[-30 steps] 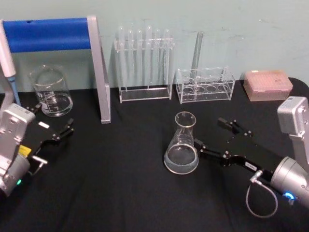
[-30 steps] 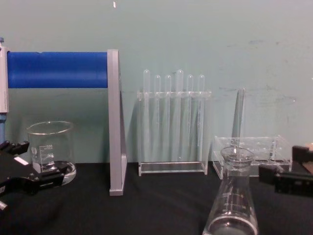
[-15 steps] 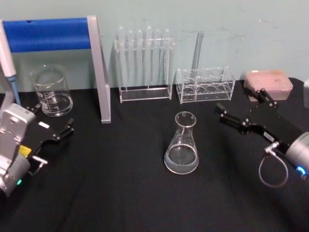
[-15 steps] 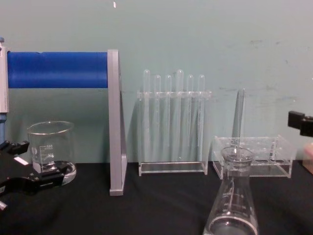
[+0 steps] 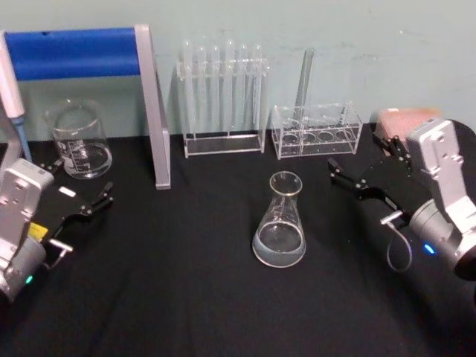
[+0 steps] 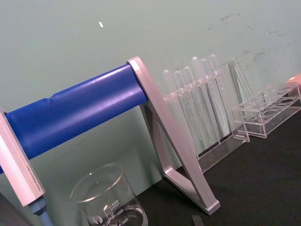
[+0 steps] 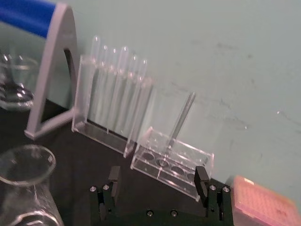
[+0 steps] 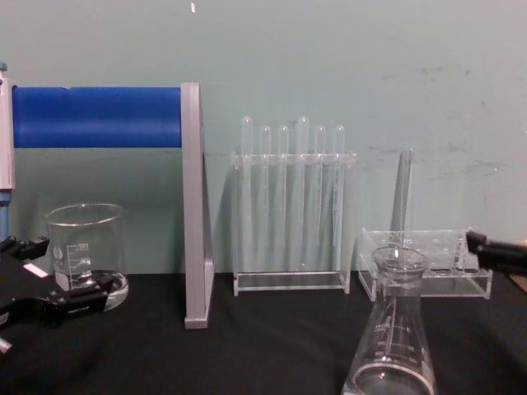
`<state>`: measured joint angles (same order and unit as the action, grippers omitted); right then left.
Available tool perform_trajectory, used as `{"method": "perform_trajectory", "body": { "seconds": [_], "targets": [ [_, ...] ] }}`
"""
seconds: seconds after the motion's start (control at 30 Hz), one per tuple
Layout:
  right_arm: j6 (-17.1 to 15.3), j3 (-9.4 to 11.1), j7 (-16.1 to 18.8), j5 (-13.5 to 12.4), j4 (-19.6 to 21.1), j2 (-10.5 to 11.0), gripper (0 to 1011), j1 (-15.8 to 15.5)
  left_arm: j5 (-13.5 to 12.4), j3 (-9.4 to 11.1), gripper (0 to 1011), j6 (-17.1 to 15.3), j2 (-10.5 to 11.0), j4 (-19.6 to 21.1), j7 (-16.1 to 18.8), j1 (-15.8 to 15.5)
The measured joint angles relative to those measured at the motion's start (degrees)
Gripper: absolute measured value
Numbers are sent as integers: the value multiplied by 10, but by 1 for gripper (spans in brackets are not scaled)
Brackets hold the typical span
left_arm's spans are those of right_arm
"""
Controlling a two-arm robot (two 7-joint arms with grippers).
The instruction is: Grasp the erlenmeyer flask with one hand, shake it three times, then place it back.
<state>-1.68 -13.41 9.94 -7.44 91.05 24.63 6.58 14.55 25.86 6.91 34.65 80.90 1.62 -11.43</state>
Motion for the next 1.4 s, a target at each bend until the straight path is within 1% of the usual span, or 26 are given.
{"method": "perform_trajectory", "body": {
  "seconds": [0.1,0.2,0.23,0.37,0.5,0.77,1.4],
  "targets": [
    [5,-6,-3,19,-21,-6,1002,8,0,0,1001,0,0,0,0,0],
    [10,-10,-6,32,-33,-9,1002,11,0,0,1001,0,0,0,0,0],
    [13,-12,-7,41,-40,-11,1003,13,0,0,1001,0,0,0,0,0],
    [19,-16,-10,62,-52,-13,1002,15,0,0,1001,0,0,0,0,0],
    [23,-17,-10,78,-59,-16,1002,16,0,0,1001,0,0,0,0,0],
    [24,-10,-7,92,-61,-19,1002,13,0,0,1001,0,0,0,0,0],
    [24,-11,-6,90,-60,-18,1002,13,0,0,1001,0,0,0,0,0]
  ]
}}
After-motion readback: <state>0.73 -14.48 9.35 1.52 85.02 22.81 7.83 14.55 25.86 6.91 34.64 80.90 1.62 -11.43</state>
